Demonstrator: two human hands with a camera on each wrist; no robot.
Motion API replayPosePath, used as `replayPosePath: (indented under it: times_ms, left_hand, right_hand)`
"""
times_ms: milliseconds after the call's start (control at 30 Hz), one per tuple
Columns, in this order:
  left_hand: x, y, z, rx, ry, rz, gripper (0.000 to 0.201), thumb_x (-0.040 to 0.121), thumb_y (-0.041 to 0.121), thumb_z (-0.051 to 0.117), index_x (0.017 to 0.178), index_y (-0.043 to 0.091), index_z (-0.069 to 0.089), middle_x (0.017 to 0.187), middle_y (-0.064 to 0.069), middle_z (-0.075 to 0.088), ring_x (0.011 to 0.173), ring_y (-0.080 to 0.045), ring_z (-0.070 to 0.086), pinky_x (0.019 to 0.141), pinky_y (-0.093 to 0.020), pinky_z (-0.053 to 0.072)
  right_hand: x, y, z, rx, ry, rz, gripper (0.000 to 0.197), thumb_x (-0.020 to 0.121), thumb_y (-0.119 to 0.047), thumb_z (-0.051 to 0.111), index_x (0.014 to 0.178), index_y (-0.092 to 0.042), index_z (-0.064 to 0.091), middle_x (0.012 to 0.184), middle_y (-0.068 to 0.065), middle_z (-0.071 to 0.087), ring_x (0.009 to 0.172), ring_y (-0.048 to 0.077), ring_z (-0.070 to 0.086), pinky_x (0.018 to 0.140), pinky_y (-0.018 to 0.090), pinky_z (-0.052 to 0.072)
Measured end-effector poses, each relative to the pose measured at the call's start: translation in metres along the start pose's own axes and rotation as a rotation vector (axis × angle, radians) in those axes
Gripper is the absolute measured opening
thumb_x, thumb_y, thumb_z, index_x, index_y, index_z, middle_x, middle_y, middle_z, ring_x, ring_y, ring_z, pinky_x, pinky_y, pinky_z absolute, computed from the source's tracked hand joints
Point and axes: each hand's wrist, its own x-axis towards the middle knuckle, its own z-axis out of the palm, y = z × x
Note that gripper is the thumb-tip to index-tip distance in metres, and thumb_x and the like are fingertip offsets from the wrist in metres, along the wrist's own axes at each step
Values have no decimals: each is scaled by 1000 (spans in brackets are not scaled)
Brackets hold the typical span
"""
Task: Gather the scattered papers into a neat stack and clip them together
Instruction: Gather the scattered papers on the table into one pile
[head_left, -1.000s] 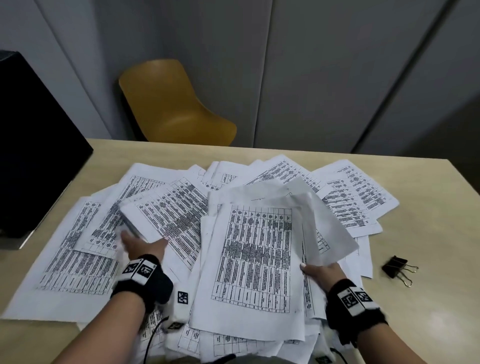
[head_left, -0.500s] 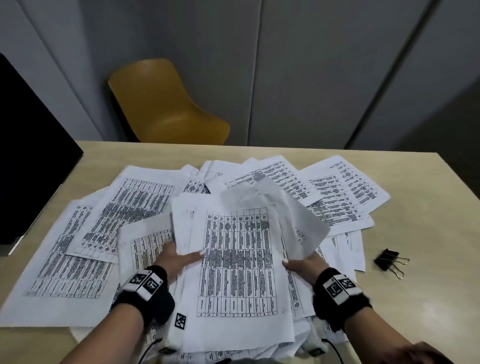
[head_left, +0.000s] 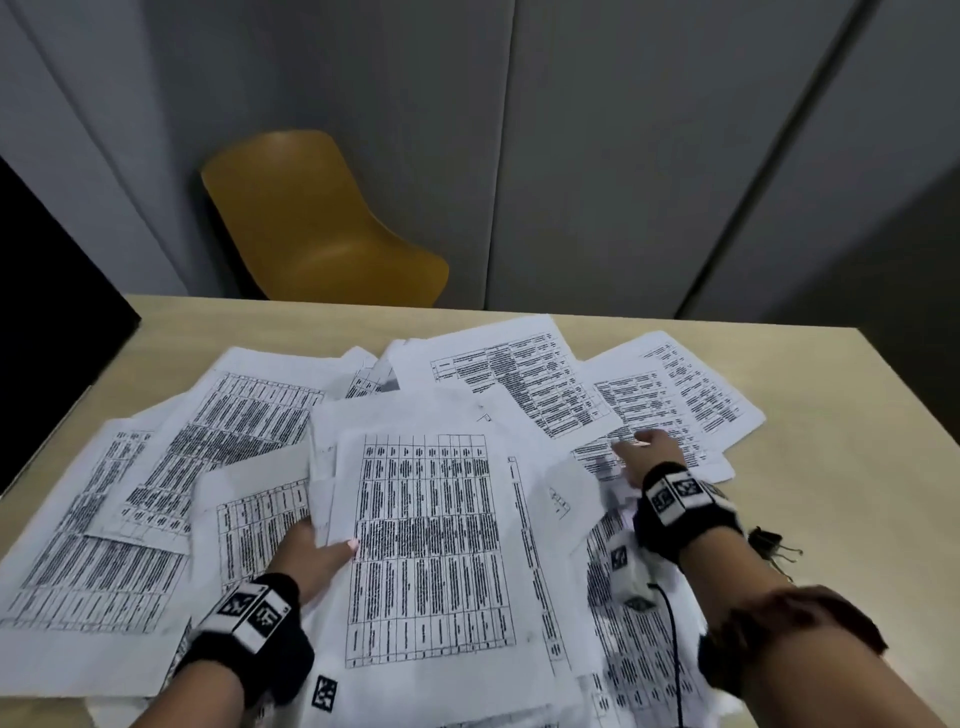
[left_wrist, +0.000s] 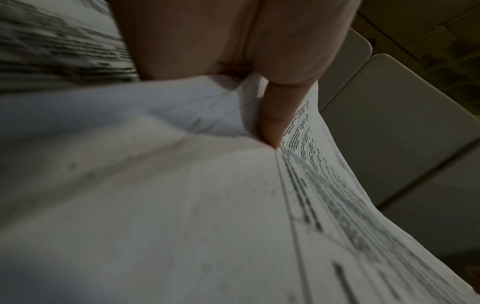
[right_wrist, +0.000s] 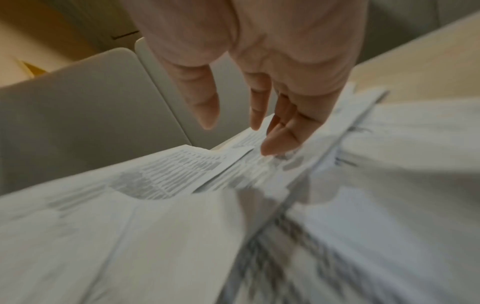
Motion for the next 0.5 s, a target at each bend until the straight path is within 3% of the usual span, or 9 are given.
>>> replayPosePath:
  times_ms: [67, 167, 267, 333, 433, 500]
  left_hand:
    - [-1, 0, 0, -22, -13, 2, 22, 84, 11, 61, 100, 9, 47, 96, -10, 57, 101, -30, 53, 98, -47, 39]
    - [-1, -1, -2, -49, -30, -18, 19, 85, 10, 61, 91, 14, 43, 93, -9, 54, 96, -25, 50, 100, -48, 38]
    - [-1, -1, -2, -82, -45, -31, 17, 83, 9, 62, 95, 10, 50, 95, -10, 59, 104, -33, 55, 100, -49, 40]
    - [0, -3, -3, -114, -46, -47, 25, 83, 9, 61, 103, 8, 47, 95, -7, 57, 103, -29, 52, 102, -49, 37]
    - [2, -2, -4, -165, -68, -79, 33, 83, 7, 61, 113, 6, 46, 97, -9, 55, 101, -26, 48, 105, -48, 33]
    - [2, 0, -4, -170, -73, -106, 39, 83, 5, 60, 119, 0, 47, 101, -13, 57, 102, -27, 48, 105, -48, 32]
  right_hand:
    - [16, -15, 1, -136, -5, -11, 60, 81, -33, 65, 130, -4, 45, 135, 21, 48, 116, 36, 54, 93, 41, 45]
    - [33, -24, 8, -255, -28, 38, 81, 74, -49, 67, 135, -6, 37, 142, 21, 40, 128, 38, 41, 102, 50, 39]
    - [42, -24, 18, -330, -58, 64, 92, 65, -55, 72, 135, -9, 34, 142, 20, 36, 130, 39, 36, 102, 54, 38]
    - [44, -24, 25, -297, -46, 61, 95, 61, -52, 76, 133, -8, 33, 140, 21, 36, 127, 41, 38, 98, 54, 41]
    - [46, -26, 29, -274, -37, -33, 71, 63, -46, 77, 113, -2, 53, 120, 23, 54, 109, 36, 53, 86, 44, 47]
    - [47, -26, 31, -41, -59, -102, 44, 72, -28, 75, 102, 1, 59, 100, 19, 63, 89, 31, 61, 79, 40, 53]
